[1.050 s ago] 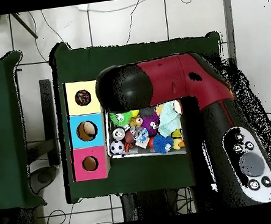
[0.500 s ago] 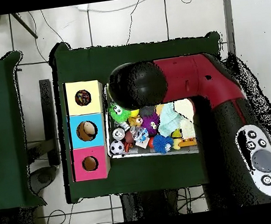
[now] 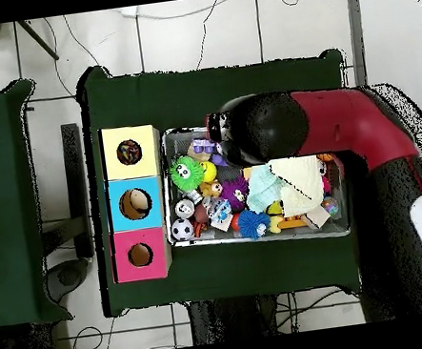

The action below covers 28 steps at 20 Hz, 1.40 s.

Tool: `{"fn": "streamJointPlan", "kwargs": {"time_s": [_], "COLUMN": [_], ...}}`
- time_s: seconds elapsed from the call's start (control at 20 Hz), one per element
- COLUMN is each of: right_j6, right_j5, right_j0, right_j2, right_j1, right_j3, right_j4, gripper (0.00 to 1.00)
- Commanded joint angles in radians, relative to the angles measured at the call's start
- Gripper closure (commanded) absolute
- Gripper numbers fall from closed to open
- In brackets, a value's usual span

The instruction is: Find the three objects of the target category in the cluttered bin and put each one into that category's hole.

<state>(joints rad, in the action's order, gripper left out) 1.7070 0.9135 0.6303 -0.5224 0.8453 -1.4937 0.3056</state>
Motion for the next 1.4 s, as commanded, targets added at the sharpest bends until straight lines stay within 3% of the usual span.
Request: {"fn": "streamJointPlan", "kwargs": {"time_s": [0.05,0.4,0.65,0.9,1.25,1.4], "right_j6": [-0.190,-0.299,-0.323,-0.290,-0.146,-0.109], "right_j5": [-0.018,0.021,-0.026,-0.124,-0.339,-0.421], "right_j0": [0.127,0.232,0.280,0.280,0.284,0.280], "right_j2": [-0.023,-0.065,-0.082,-0.076,-0.045,-0.025], "right_j1": [-0.068,-0.131,-0.187,-0.276,-0.327,-0.366], "right_j3": [-0.074,-0.026,-0.022,-0.023,-0.132,-0.140], "right_j4": [0.033,0.071,0.120,0.193,0.306,0.354], "gripper": [0.00,0.00,0.00,0.00,0.00,0.00]}}
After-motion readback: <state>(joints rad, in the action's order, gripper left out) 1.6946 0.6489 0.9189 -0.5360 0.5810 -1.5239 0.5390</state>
